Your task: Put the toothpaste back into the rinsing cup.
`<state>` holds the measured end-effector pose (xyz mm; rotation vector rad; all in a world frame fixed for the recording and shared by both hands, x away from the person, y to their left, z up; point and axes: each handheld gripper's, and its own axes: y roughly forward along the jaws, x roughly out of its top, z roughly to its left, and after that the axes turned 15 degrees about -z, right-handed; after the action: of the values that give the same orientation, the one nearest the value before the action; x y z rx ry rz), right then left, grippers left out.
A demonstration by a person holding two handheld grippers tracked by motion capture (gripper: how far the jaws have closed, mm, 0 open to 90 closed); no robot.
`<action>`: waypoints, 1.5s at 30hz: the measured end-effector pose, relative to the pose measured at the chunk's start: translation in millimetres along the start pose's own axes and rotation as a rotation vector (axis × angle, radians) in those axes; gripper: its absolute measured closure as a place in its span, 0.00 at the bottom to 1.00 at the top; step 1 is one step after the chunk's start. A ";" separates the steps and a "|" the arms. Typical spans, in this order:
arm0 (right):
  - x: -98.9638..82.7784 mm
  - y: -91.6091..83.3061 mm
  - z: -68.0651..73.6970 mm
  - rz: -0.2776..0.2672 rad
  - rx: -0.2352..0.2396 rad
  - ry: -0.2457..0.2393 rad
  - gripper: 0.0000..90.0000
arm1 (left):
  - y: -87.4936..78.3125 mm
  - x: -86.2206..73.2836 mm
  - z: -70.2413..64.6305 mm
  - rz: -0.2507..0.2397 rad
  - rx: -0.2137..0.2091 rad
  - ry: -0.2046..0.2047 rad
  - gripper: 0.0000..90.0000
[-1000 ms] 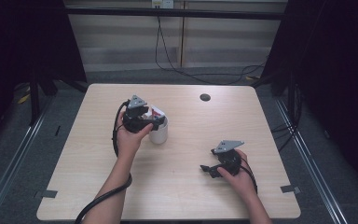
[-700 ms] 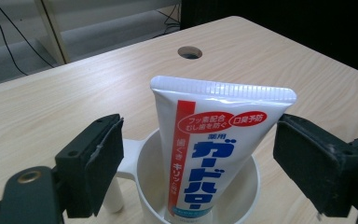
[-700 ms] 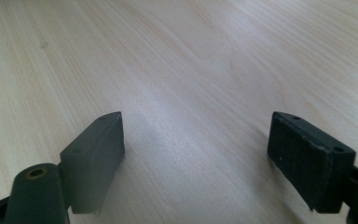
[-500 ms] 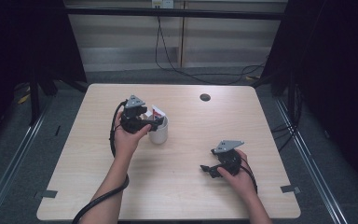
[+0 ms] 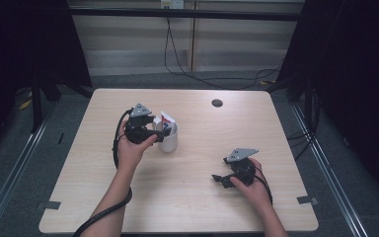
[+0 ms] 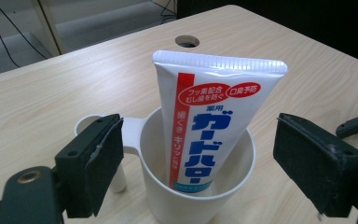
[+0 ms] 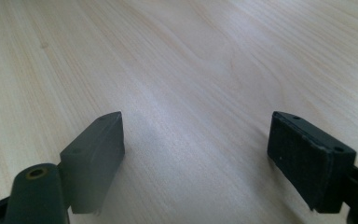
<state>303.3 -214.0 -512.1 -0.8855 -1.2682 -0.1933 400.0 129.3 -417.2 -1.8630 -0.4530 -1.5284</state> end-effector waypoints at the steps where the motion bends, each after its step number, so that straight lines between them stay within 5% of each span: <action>1: 0.0 0.0 0.1 0.000 0.000 0.000 0.20 | -0.6 -0.2 0.0 0.004 -0.002 0.000 0.18; 24: 0.0 0.0 0.0 0.000 0.000 0.000 0.20 | -27.2 -14.0 8.0 0.017 -0.027 -0.007 0.18; 27: 0.0 0.0 -0.1 0.000 0.000 0.000 0.20 | -31.3 -16.1 7.8 0.027 -0.028 0.017 0.18; 45: 0.0 0.2 -0.2 -0.002 0.001 -0.003 0.20 | -46.8 -47.9 7.0 0.049 -0.034 -0.001 0.18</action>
<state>303.6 -214.0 -512.3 -0.8840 -1.2715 -0.1929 362.8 174.4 -450.5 -1.8872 -0.3807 -1.5115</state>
